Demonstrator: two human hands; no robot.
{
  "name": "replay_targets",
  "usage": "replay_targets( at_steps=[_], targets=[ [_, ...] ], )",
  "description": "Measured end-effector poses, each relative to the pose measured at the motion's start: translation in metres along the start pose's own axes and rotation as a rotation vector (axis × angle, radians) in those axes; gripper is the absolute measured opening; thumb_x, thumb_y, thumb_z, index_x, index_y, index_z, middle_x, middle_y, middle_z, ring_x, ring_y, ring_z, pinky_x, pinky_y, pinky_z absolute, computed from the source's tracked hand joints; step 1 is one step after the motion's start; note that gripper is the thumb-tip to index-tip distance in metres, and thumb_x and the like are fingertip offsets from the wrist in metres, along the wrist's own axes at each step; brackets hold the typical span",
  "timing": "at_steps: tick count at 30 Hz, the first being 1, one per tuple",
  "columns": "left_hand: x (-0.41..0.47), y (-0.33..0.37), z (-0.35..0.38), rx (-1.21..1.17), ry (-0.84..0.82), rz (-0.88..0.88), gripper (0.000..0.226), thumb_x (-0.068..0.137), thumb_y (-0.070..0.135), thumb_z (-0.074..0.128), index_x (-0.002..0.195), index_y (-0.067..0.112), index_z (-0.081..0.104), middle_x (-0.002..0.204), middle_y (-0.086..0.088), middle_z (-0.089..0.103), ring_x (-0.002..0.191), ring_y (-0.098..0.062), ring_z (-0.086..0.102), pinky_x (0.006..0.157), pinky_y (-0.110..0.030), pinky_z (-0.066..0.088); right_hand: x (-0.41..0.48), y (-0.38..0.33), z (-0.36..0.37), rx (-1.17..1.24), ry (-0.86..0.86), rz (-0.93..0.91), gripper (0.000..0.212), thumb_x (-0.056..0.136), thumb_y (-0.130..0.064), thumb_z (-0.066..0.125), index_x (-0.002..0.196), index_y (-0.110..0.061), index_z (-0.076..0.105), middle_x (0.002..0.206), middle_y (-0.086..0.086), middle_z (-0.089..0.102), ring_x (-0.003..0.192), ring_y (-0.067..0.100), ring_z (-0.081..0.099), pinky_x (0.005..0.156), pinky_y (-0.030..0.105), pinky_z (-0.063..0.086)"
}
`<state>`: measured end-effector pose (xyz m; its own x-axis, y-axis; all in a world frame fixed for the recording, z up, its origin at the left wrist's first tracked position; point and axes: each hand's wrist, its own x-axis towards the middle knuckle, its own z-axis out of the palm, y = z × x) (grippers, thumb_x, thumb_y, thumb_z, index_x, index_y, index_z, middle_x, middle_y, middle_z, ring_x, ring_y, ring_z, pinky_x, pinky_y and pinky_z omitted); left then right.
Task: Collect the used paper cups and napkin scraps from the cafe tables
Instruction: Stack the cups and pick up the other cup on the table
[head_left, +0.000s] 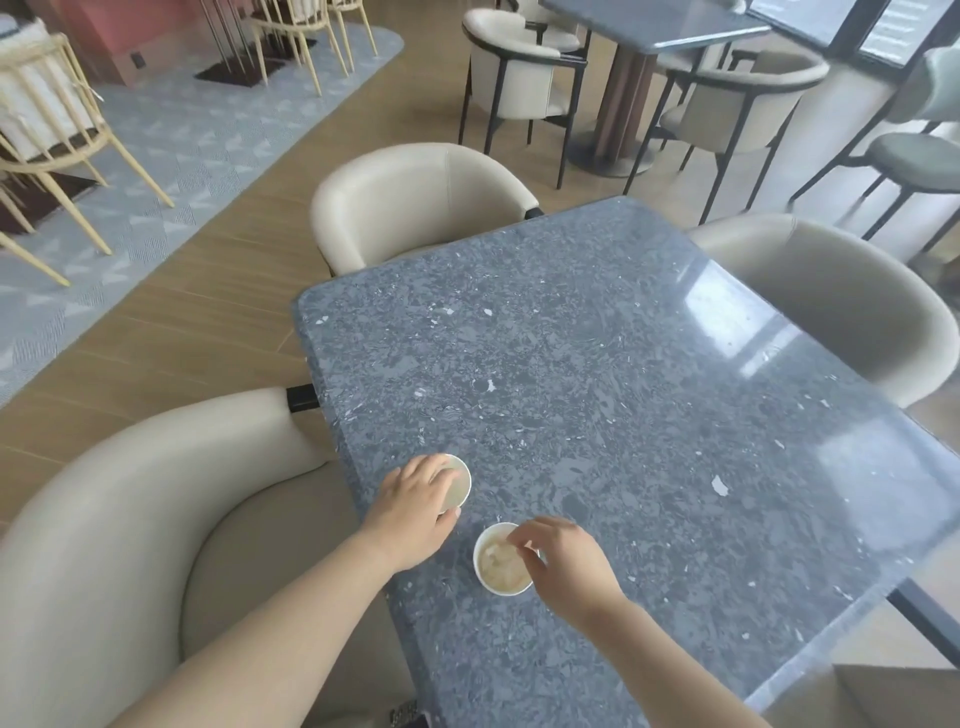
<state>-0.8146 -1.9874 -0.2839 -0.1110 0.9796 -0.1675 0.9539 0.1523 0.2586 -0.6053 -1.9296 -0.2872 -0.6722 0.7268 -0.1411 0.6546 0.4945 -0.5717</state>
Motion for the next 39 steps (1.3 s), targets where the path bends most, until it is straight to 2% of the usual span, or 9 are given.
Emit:
replay_targets(
  at_steps=[6,12,16,21,24,28,32,37,39],
  targets=[
    [-0.011,-0.004,0.000,0.019,-0.111,0.017,0.031,0.091,0.033,0.047,0.120,0.024,0.048,0.131,0.007,0.045,0.128,-0.014,0.034,0.101,-0.034,0.031,-0.008,-0.003,-0.001,-0.027,0.007,0.004,0.022,0.086,-0.012,0.052,0.097,-0.025,0.066,0.103,-0.010,0.066,0.098,0.014,0.056,0.080,0.027,0.046],
    [-0.008,-0.005,-0.002,0.116,-0.179,0.093,0.030,0.092,0.018,0.047,0.122,0.024,0.050,0.127,0.006,0.052,0.122,-0.018,0.042,0.096,-0.037,0.040,-0.019,-0.010,0.004,-0.096,-0.103,-0.039,0.039,0.076,-0.006,0.044,0.104,-0.024,0.063,0.115,-0.010,0.060,0.111,0.014,0.046,0.078,0.027,0.048],
    [-0.001,-0.002,-0.002,0.195,-0.166,0.120,0.029,0.090,0.011,0.045,0.115,0.023,0.056,0.117,0.005,0.061,0.112,-0.023,0.054,0.087,-0.037,0.045,-0.023,-0.014,0.010,-0.129,-0.126,-0.030,0.032,0.079,-0.011,0.050,0.105,-0.026,0.062,0.118,-0.011,0.056,0.116,0.011,0.042,0.081,0.027,0.048],
    [0.000,-0.007,-0.006,0.188,-0.151,0.140,0.018,0.090,0.015,0.046,0.104,0.020,0.057,0.109,0.001,0.063,0.105,-0.025,0.057,0.084,-0.038,0.047,-0.020,-0.021,0.015,-0.192,-0.111,0.020,0.017,0.086,-0.025,0.055,0.100,-0.025,0.064,0.115,-0.009,0.058,0.112,0.014,0.046,0.080,0.025,0.042],
    [0.000,-0.009,-0.010,0.166,-0.143,0.161,0.017,0.091,0.020,0.045,0.102,0.019,0.057,0.109,0.000,0.063,0.105,-0.025,0.056,0.084,-0.039,0.047,-0.017,-0.023,0.016,-0.181,-0.049,0.078,0.016,0.089,-0.027,0.051,0.098,-0.025,0.064,0.111,-0.008,0.059,0.107,0.014,0.048,0.076,0.027,0.044],
    [0.000,-0.002,-0.019,0.109,-0.084,0.198,0.018,0.092,0.023,0.043,0.101,0.019,0.058,0.111,0.001,0.062,0.105,-0.024,0.056,0.085,-0.037,0.046,-0.014,-0.025,0.010,-0.089,0.062,0.093,0.018,0.087,-0.015,0.052,0.099,-0.018,0.065,0.106,-0.001,0.063,0.101,0.020,0.053,0.076,0.027,0.041],
    [-0.007,0.009,-0.031,0.051,-0.034,0.230,0.024,0.093,0.024,0.044,0.110,0.021,0.060,0.116,0.003,0.062,0.109,-0.022,0.055,0.089,-0.037,0.046,-0.018,-0.033,-0.002,-0.048,0.171,0.051,0.014,0.084,-0.013,0.054,0.094,-0.013,0.065,0.101,0.002,0.064,0.094,0.022,0.056,0.072,0.028,0.042],
    [-0.025,0.031,-0.057,0.005,0.057,0.261,0.022,0.091,0.027,0.046,0.107,0.024,0.062,0.112,0.006,0.063,0.104,-0.020,0.057,0.080,-0.035,0.048,-0.037,-0.046,-0.030,-0.028,0.319,-0.038,0.006,0.083,-0.013,0.057,0.086,-0.011,0.062,0.088,0.002,0.065,0.085,0.024,0.056,0.065,0.024,0.037],
    [-0.030,0.044,-0.078,-0.015,0.106,0.289,0.022,0.092,0.027,0.047,0.108,0.025,0.062,0.111,0.008,0.063,0.103,-0.020,0.057,0.080,-0.035,0.049,-0.046,-0.052,-0.050,-0.026,0.386,-0.081,0.005,0.082,-0.008,0.058,0.083,-0.011,0.062,0.085,0.002,0.064,0.082,0.024,0.057,0.065,0.026,0.041]
  ],
)
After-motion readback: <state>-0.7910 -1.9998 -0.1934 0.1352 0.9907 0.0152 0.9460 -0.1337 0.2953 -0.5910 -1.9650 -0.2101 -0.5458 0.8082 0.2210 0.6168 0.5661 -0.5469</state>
